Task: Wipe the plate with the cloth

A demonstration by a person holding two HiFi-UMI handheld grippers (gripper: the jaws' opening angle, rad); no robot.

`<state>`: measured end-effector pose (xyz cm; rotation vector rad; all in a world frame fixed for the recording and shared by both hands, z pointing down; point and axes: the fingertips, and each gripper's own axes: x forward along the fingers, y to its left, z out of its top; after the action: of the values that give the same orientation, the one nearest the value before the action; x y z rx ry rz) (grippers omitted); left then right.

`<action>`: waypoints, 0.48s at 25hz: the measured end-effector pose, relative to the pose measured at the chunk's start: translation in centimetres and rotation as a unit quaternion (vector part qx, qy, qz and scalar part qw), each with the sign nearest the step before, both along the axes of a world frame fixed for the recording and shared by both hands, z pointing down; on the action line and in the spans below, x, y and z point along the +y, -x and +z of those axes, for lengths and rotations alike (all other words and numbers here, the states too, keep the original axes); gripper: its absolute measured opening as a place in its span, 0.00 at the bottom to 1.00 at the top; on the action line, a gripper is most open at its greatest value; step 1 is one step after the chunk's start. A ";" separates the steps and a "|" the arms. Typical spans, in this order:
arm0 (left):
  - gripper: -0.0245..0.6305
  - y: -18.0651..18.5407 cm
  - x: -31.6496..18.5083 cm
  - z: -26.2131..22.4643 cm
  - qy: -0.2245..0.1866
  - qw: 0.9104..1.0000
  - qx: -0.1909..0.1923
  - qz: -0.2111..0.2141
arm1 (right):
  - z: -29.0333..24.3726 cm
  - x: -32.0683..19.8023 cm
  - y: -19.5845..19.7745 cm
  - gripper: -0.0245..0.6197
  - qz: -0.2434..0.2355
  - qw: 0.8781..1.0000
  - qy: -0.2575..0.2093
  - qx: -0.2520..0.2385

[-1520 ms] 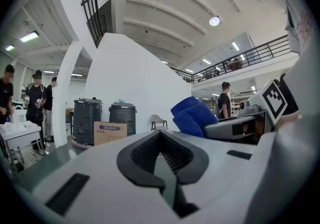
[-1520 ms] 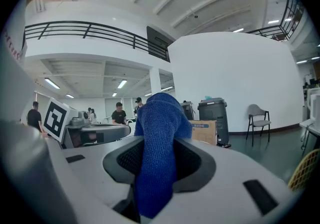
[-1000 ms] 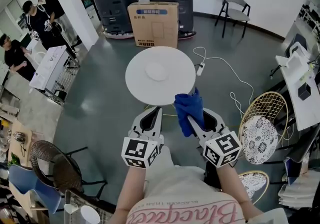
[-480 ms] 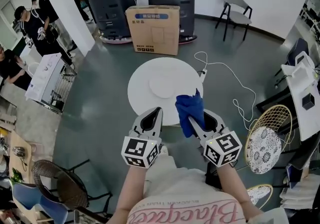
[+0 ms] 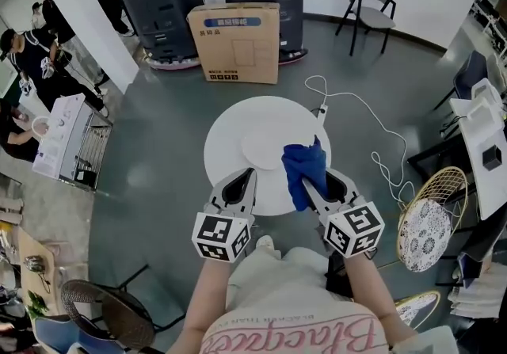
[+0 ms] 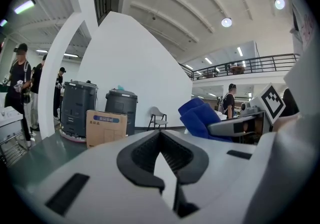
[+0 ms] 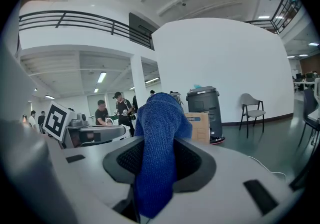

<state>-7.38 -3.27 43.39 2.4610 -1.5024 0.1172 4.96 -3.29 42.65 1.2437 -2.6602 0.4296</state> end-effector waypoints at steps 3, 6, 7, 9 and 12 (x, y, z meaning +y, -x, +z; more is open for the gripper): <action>0.05 0.1 -1.6 1.1 0.017 1.000 0.008 0.005 | 0.9 -1.7 -0.1 0.27 0.005 1.000 0.007 0.010; 0.05 0.0 -3.2 2.2 0.035 0.999 0.012 0.007 | 1.7 -3.3 -0.6 0.27 0.007 1.000 0.017 0.016; 0.05 -0.1 -3.8 2.5 0.041 0.999 0.014 0.007 | 1.9 -3.9 -0.8 0.27 0.007 1.000 0.021 0.017; 0.05 -0.4 -5.1 3.2 0.055 0.998 0.017 0.008 | 2.6 -5.2 -1.4 0.27 0.008 0.999 0.030 0.018; 0.05 -0.9 -7.1 4.7 0.077 0.997 0.013 0.008 | 3.5 -7.5 -2.1 0.27 0.009 0.999 0.050 0.008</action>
<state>-6.47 -10.42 48.04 2.3440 -1.4083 0.1969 7.09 -10.78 46.15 1.2360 -2.5821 0.5441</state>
